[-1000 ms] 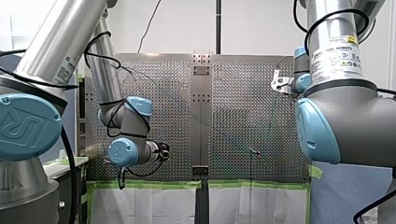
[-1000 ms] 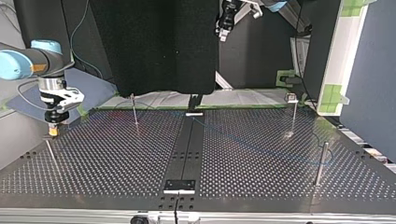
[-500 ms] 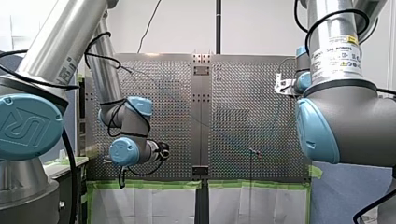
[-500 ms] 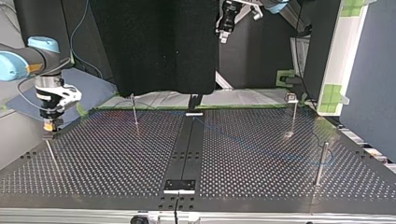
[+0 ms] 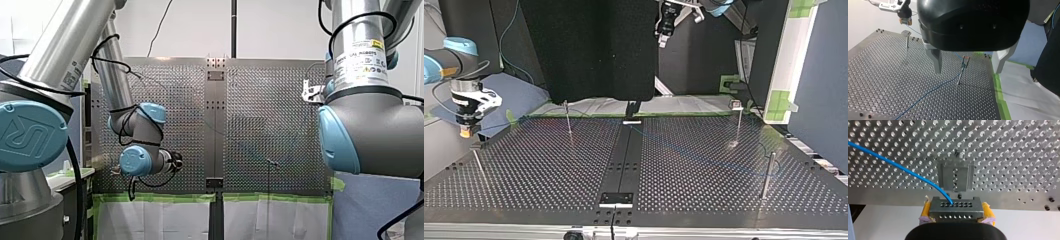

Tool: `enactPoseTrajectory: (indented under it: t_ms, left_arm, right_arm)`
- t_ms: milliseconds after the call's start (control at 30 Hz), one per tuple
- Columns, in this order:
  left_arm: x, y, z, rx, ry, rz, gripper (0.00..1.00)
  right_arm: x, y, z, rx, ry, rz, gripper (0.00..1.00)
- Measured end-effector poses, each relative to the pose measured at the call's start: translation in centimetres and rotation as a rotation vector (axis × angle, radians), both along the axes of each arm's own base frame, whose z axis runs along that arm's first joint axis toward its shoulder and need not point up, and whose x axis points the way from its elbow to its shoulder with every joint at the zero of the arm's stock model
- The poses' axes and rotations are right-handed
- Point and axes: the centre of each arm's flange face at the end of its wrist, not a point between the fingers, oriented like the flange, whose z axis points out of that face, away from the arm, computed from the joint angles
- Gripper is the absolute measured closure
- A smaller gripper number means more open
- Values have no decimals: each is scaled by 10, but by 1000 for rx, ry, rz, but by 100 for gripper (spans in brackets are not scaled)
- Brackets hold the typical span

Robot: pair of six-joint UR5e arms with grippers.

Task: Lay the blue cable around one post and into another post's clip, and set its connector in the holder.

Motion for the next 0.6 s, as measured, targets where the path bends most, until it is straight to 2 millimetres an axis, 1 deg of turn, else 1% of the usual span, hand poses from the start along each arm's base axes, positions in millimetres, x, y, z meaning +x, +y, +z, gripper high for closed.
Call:
enactPoseTrajectory:
  t_ms: [300,367,533,567,600]
  left_arm:
    - [-3,6,-3,61,21,16,0]
    - [-3,6,-3,67,24,18,0]
    - [-4,7,-3,74,29,19,0]
    - [-4,7,-3,76,30,19,0]
    - [-4,7,-3,77,31,20,0]
  right_arm:
    - [-15,-8,-2,-24,-2,35,80]
    - [-17,-10,-5,-21,-3,46,80]
    - [-19,-18,-22,-1,-1,83,80]
    - [-19,-19,-24,1,0,90,78]
    - [-19,-21,-26,2,0,100,78]
